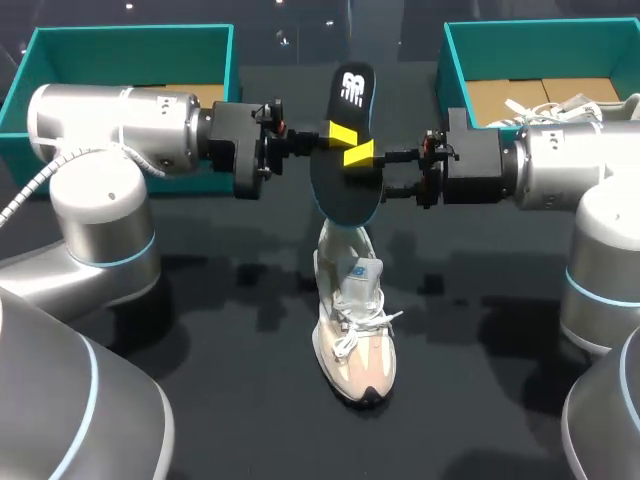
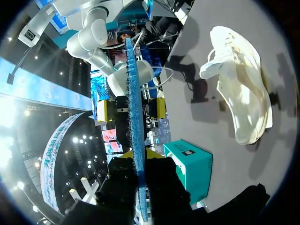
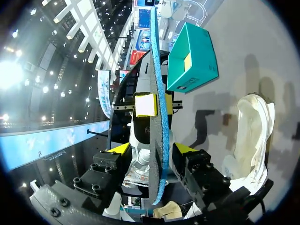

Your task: Take the shoe out of the shoebox, open the shoe tongue, remove and reinsert the insole, then place the shoe into the shoebox

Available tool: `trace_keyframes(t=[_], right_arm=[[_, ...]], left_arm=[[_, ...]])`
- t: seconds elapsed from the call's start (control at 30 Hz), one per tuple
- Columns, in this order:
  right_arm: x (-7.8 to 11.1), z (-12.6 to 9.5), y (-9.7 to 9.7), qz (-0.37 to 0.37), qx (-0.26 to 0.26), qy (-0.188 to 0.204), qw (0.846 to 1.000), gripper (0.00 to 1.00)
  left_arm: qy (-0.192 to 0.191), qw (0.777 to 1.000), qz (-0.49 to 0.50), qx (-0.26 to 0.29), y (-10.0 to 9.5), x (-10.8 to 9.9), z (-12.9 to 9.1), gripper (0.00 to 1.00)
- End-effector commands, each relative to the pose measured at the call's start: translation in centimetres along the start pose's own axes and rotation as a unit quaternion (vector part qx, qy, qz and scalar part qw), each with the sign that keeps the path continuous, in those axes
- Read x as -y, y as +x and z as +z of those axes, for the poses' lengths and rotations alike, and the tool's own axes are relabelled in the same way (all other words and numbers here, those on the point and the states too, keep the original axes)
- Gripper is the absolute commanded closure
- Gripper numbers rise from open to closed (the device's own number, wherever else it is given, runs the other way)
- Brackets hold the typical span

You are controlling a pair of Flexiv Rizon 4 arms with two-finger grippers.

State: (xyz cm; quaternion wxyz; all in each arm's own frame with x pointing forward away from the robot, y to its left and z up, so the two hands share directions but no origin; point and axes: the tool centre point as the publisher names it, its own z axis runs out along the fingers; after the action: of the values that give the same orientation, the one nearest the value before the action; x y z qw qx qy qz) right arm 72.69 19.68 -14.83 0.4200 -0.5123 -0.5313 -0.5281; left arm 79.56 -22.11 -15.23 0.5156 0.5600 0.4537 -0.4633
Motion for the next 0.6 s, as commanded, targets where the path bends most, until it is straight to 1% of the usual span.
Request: trace_keyframes(t=[0.03, 0.17, 0.4, 0.53, 0.6], right_arm=[[-0.70, 1.34, -0.22, 0.001, -0.001, 0.006, 1.000, 0.52], [-0.74, 1.82, -0.45, 0.003, -0.006, 0.010, 1.000, 0.56], [-0.68, 2.21, -0.64, 0.007, -0.010, 0.011, 1.000, 0.66], [-0.65, 2.16, -0.62, 0.006, -0.011, 0.005, 1.000, 0.76], [-0.65, 2.12, -0.62, 0.005, -0.011, 0.002, 1.000, 0.84]], left_arm=[[-0.005, 1.000, 0.003, 0.005, 0.16, 0.19, 0.05, 1.00], [-0.007, 1.000, 0.005, 0.007, 0.13, 0.18, 0.04, 1.00], [-0.011, 1.000, 0.007, 0.009, 0.07, 0.12, 0.24, 1.00], [-0.011, 1.000, 0.009, 0.010, 0.06, 0.23, 0.25, 1.00], [-0.011, 1.000, 0.010, 0.010, 0.12, 0.30, 0.19, 1.00]])
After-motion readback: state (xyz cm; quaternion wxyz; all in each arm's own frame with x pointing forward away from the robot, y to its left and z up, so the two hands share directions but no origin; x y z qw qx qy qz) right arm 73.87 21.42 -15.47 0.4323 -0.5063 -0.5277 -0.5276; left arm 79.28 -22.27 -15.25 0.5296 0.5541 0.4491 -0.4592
